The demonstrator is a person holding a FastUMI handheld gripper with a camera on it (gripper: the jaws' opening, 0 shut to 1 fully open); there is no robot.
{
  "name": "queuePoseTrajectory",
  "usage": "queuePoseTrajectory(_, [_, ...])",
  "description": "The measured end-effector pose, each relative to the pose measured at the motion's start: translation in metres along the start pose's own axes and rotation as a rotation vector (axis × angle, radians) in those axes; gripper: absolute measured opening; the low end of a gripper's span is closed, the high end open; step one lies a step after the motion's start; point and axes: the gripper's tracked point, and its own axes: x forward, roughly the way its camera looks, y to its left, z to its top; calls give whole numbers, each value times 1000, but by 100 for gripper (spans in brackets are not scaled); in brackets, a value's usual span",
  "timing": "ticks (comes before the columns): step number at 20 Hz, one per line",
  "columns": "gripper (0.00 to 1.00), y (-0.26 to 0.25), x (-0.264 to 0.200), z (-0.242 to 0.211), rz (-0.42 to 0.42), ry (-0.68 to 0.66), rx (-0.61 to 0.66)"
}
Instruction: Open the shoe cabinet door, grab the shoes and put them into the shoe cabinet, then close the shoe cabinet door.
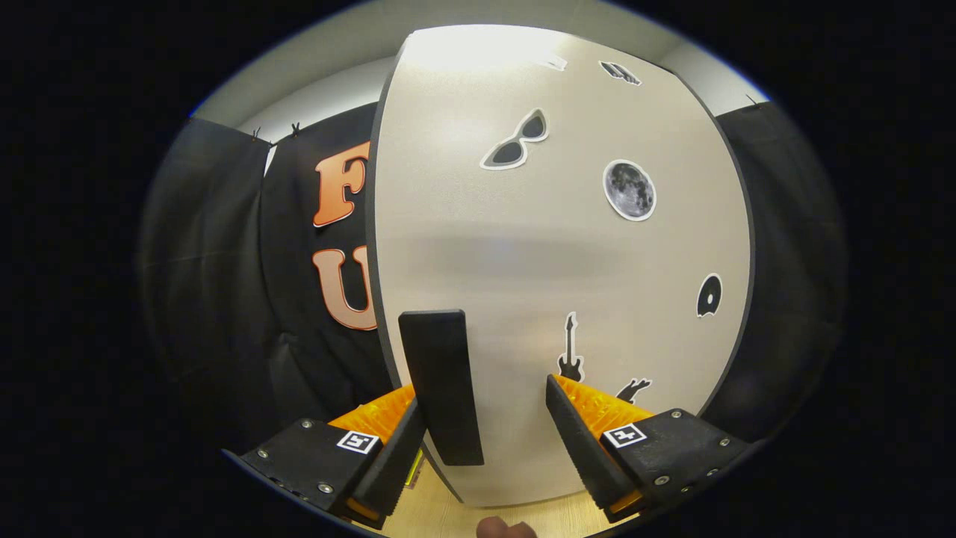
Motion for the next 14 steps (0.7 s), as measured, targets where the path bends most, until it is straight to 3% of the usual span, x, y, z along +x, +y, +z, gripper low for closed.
queuePoseTrajectory(14, [96,1,2,18,-16,-33,2])
